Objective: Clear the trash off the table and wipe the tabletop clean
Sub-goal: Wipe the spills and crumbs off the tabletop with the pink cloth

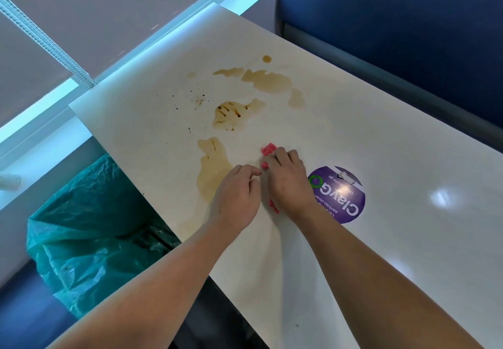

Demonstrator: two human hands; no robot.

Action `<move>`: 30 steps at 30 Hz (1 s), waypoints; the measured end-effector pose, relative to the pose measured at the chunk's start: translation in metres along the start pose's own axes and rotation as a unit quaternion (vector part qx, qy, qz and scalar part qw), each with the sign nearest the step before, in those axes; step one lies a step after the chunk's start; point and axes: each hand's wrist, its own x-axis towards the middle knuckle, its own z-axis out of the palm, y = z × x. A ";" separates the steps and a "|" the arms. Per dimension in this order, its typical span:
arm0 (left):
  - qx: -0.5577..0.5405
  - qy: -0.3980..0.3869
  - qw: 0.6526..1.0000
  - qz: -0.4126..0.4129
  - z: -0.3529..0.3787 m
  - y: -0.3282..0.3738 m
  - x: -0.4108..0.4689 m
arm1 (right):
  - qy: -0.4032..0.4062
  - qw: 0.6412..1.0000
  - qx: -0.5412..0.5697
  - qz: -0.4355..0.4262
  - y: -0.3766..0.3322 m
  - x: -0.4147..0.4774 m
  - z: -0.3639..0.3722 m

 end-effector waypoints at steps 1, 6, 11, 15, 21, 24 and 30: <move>0.007 -0.004 1.000 0.006 0.000 0.000 -0.003 | 0.002 1.000 0.002 0.001 -0.001 -0.009 0.000; 0.046 -0.027 0.998 0.037 -0.001 0.004 -0.024 | -0.008 1.000 -0.003 -0.010 -0.004 -0.053 -0.004; 0.108 -0.080 0.987 0.087 0.003 0.003 -0.054 | 0.009 0.999 0.028 -0.025 -0.001 -0.100 -0.024; 0.141 -0.096 0.980 0.106 0.007 -0.002 -0.081 | 0.006 1.000 0.017 -0.012 0.008 -0.140 -0.034; 0.146 -0.113 0.977 0.103 0.006 -0.011 -0.112 | 0.032 0.999 -0.016 0.020 0.019 -0.198 -0.028; 0.147 -0.116 0.976 0.108 0.003 -0.017 -0.125 | 0.050 0.997 -0.029 0.042 0.010 -0.219 -0.021; 0.134 -0.112 0.977 0.119 0.000 -0.023 -0.139 | 0.075 0.993 -0.028 0.091 -0.043 -0.237 -0.004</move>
